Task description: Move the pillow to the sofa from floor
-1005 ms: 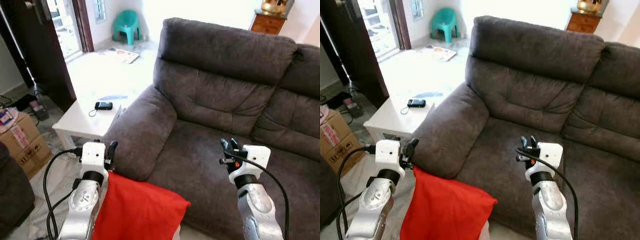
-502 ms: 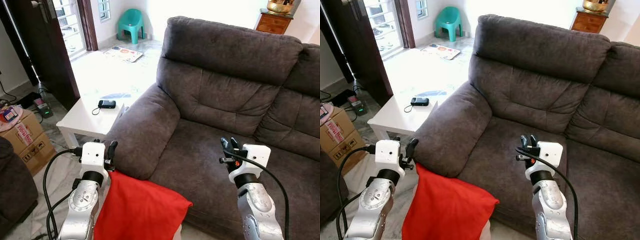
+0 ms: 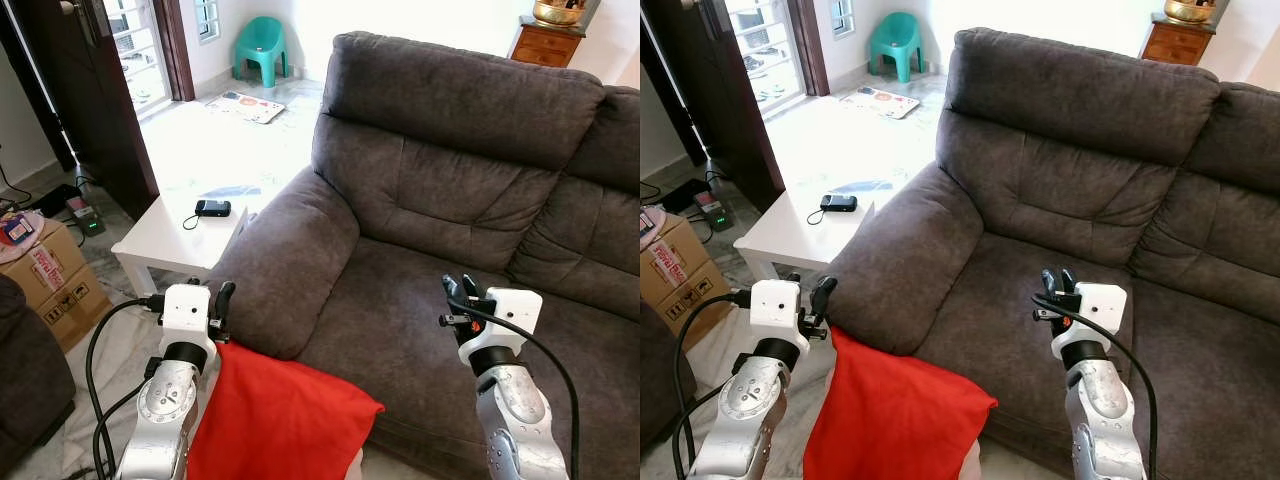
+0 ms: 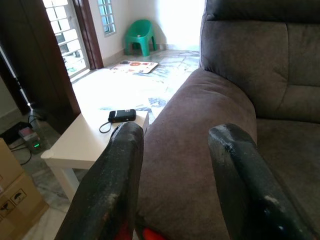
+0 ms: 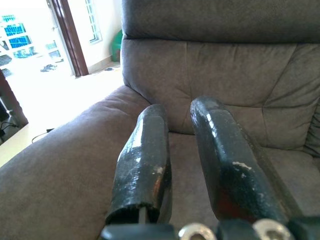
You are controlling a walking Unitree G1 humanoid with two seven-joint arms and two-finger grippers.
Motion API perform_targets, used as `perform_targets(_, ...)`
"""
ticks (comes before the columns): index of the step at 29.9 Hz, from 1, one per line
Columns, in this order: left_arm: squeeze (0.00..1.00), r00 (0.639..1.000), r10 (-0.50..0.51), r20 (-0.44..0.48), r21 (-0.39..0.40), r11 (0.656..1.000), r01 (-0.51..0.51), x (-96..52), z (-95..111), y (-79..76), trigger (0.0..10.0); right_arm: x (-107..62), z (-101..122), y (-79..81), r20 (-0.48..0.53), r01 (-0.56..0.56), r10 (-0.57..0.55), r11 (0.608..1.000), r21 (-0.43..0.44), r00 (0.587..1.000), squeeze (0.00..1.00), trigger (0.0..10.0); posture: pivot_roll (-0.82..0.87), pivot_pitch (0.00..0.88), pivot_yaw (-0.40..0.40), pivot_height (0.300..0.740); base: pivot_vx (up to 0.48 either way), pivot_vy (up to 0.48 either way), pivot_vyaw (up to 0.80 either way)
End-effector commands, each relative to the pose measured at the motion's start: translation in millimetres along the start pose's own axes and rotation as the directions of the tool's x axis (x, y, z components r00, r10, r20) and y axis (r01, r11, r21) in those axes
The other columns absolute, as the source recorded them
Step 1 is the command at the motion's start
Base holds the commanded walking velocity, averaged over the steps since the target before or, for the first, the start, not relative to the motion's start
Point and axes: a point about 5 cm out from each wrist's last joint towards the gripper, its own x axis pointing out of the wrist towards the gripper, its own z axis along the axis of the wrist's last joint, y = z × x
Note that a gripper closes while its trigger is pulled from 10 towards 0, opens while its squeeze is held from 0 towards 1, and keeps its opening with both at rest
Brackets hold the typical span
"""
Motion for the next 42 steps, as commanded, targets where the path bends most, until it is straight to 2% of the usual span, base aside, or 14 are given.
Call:
perform_targets(1,0.0,1.0,-0.006,0.007,-0.007,1.0,0.006,0.6,1.0,-1.8,10.0,2.4,1.9,-3.0,0.003,0.006,-0.006,1.0,-0.005,1.0,0.0,10.0,0.03,0.0,-0.074,0.74,0.0,0.0,0.0)
perform_targets(10,0.0,1.0,-0.002,0.007,-0.009,1.0,0.002,0.4,0.9,-1.6,10.0,2.7,1.6,-3.1,0.0,0.004,-0.004,1.0,-0.006,1.0,0.0,10.0,0.03,0.0,-0.077,0.74,0.0,0.0,0.0)
perform_targets(32,0.0,1.0,0.008,0.007,-0.008,1.0,-0.008,-0.8,0.8,-0.8,10.0,1.6,0.9,-3.2,-0.002,0.006,-0.006,1.0,-0.001,1.0,0.0,10.0,0.03,0.0,-0.078,0.74,-0.282,0.0,0.0)
perform_targets(42,0.0,1.0,0.014,0.007,-0.006,1.0,-0.014,-0.5,0.1,-0.6,10.0,3.3,2.6,-2.2,0.004,0.001,-0.001,1.0,-0.001,1.0,0.0,10.0,0.03,0.0,-0.079,0.74,0.0,0.0,0.0)
